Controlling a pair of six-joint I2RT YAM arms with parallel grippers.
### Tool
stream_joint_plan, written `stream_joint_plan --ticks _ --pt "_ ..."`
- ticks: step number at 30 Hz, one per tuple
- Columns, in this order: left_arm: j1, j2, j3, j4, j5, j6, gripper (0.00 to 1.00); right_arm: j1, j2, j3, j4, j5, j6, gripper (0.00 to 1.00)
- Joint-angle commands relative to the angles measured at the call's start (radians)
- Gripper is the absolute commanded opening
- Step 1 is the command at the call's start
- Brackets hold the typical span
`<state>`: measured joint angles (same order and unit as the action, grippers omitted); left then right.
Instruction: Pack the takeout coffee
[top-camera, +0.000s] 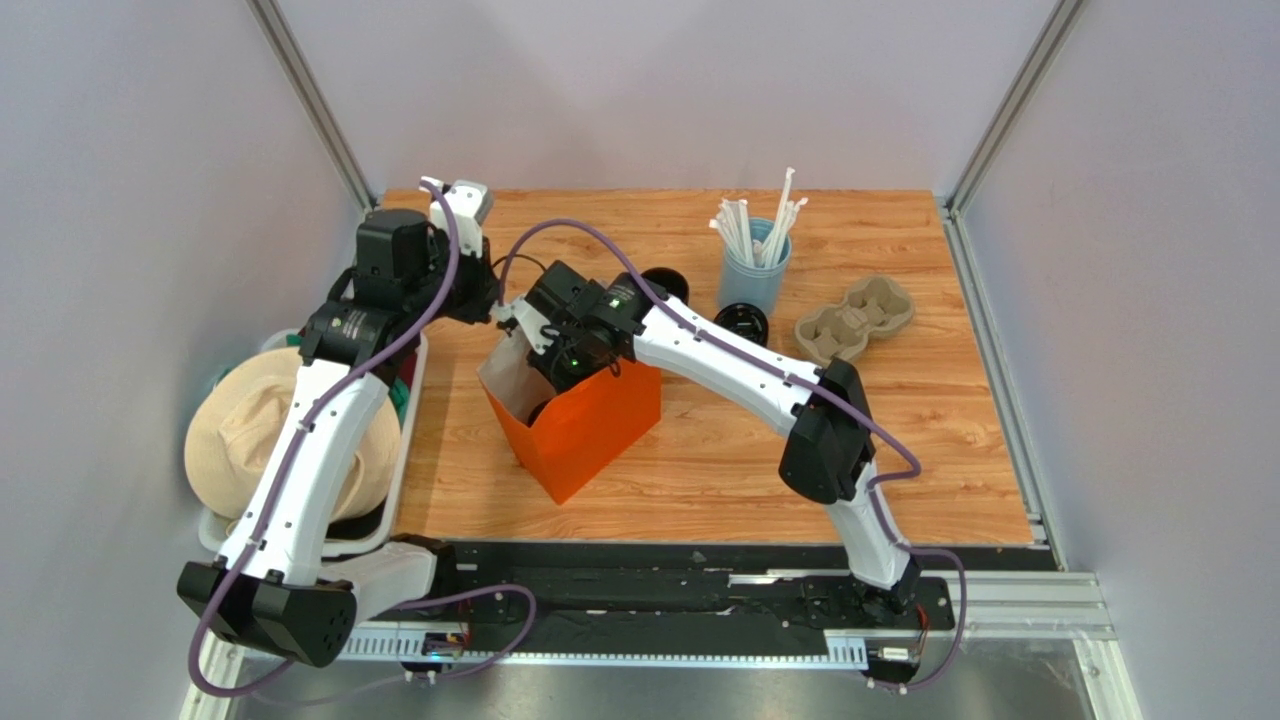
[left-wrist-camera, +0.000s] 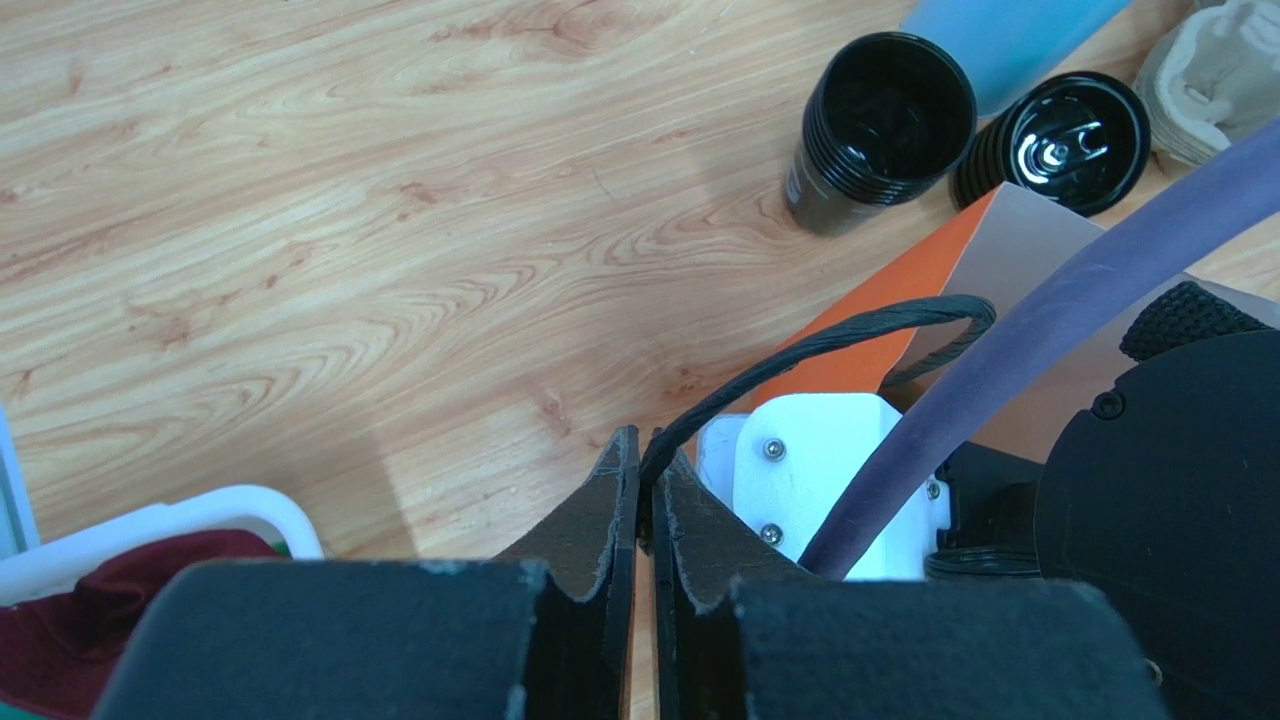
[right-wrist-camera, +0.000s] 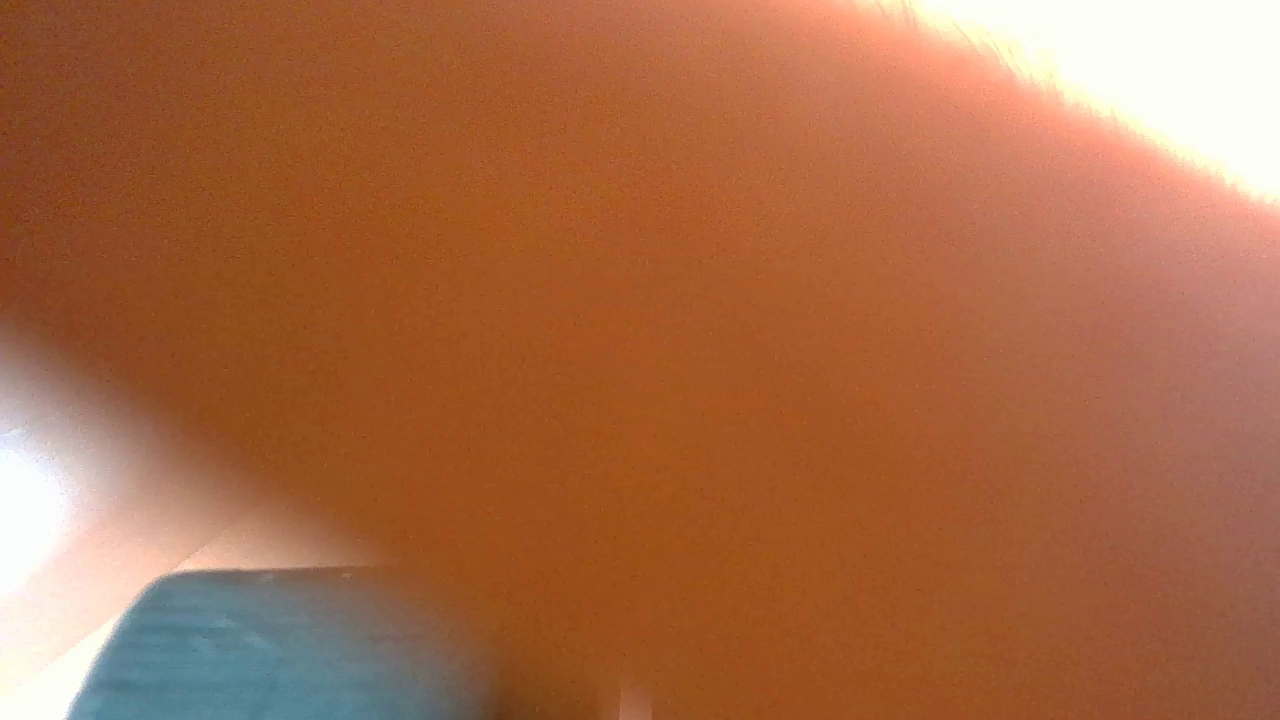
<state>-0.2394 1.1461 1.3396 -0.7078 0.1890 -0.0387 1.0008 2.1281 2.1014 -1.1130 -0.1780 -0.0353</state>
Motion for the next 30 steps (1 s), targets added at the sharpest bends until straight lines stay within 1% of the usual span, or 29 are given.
stream_joint_plan --ticks 1,13,16,19,22,23,26,28,29,30 --pt "-0.017 -0.029 -0.005 0.09 0.092 -0.026 0.0 0.047 0.085 -0.011 -0.074 0.014 -0.032 0.0" --pt "-0.017 -0.034 -0.019 0.096 0.093 -0.021 0.0 0.059 0.11 -0.018 -0.104 0.026 -0.043 0.0" --pt "-0.017 -0.032 -0.02 0.096 0.092 -0.02 0.0 0.061 0.104 -0.021 -0.104 0.025 -0.048 0.02" --pt "-0.017 -0.029 -0.02 0.096 0.092 -0.02 0.0 0.062 0.102 -0.012 -0.111 0.017 -0.054 0.07" --pt "-0.017 -0.032 -0.02 0.096 0.089 -0.02 0.0 0.062 0.095 -0.001 -0.117 0.017 -0.064 0.17" --pt "-0.017 -0.034 -0.02 0.096 0.089 -0.02 0.0 0.062 0.086 0.002 -0.119 0.018 -0.067 0.24" --pt "-0.017 -0.034 -0.02 0.096 0.087 -0.017 0.0 0.062 0.066 0.015 -0.122 0.023 -0.074 0.33" --pt "-0.017 -0.034 -0.02 0.096 0.086 -0.018 0.0 0.062 0.058 0.028 -0.133 0.025 -0.078 0.36" --pt "-0.017 -0.034 -0.02 0.096 0.086 -0.018 0.0 0.061 0.055 0.041 -0.136 0.025 -0.08 0.41" --pt "-0.017 -0.034 -0.02 0.096 0.087 -0.018 0.0 0.061 0.049 0.046 -0.143 0.025 -0.084 0.42"
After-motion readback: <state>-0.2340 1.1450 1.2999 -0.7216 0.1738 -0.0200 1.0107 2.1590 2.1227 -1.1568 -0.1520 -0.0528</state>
